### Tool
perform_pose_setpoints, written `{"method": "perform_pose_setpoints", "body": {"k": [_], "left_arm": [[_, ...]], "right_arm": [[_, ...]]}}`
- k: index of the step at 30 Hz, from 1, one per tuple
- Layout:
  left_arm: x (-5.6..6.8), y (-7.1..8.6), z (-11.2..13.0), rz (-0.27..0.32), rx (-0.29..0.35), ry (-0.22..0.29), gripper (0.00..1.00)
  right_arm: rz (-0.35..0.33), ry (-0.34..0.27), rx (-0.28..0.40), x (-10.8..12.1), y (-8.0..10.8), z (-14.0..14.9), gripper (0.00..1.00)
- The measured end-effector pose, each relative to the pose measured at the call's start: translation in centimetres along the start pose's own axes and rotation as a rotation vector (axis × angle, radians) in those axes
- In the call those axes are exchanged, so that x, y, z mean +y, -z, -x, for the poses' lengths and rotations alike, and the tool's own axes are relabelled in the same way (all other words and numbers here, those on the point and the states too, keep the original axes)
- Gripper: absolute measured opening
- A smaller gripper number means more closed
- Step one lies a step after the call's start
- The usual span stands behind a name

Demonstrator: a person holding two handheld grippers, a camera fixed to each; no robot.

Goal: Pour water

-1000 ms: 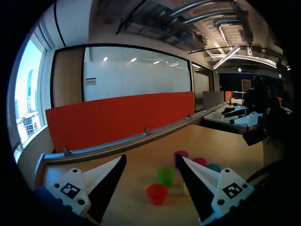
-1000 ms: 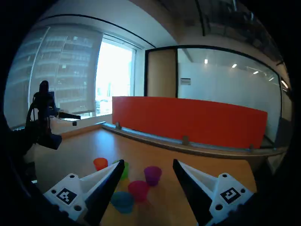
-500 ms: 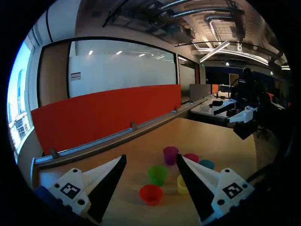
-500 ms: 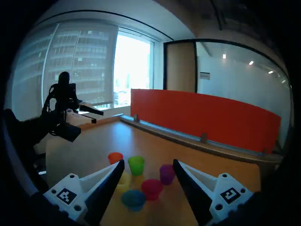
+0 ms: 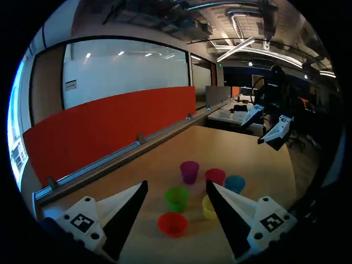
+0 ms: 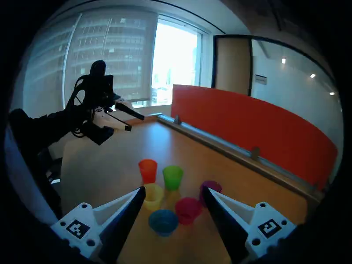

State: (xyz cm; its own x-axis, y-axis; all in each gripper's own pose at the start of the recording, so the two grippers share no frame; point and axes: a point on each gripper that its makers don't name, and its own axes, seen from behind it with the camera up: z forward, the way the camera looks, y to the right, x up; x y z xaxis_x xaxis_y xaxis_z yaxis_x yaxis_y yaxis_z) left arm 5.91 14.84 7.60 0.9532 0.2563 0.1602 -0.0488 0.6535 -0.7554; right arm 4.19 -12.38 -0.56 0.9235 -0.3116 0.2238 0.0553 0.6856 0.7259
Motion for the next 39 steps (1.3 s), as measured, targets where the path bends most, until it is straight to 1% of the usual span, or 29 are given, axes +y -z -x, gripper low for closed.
{"method": "perform_pose_setpoints", "body": {"k": [5,9,15,21,24,32,39], "left_arm": [[0.3,-1.2,1.2,0.031,-0.052,-0.03,0.98],[0.4,-2.1,2.2,0.051,-0.089,-0.051,0.98],[0.6,-3.5,3.9,0.089,-0.132,-0.06,0.98],[0.3,-4.7,5.6,0.102,-0.172,-0.068,0.99],[0.2,-5.2,6.3,0.108,-0.188,-0.071,0.99],[0.3,-6.1,7.8,0.138,-0.223,-0.087,0.99],[0.4,-6.9,8.8,0.159,-0.261,-0.105,0.99]], "right_arm": [[-0.024,0.007,-0.051,-0.4,-0.7,1.7,1.0],[-0.037,0.013,-0.073,-0.7,-1.2,2.8,1.0],[-0.049,0.017,-0.099,-1.1,-2.2,4.5,1.0],[-0.056,0.022,-0.132,-1.3,-2.9,6.1,1.0],[-0.062,0.029,-0.146,-1.5,-3.3,7.0,1.0],[-0.076,0.031,-0.188,-1.8,-4.1,9.4,1.0],[-0.082,0.024,-0.204,-2.0,-4.5,10.7,1.0]]}}
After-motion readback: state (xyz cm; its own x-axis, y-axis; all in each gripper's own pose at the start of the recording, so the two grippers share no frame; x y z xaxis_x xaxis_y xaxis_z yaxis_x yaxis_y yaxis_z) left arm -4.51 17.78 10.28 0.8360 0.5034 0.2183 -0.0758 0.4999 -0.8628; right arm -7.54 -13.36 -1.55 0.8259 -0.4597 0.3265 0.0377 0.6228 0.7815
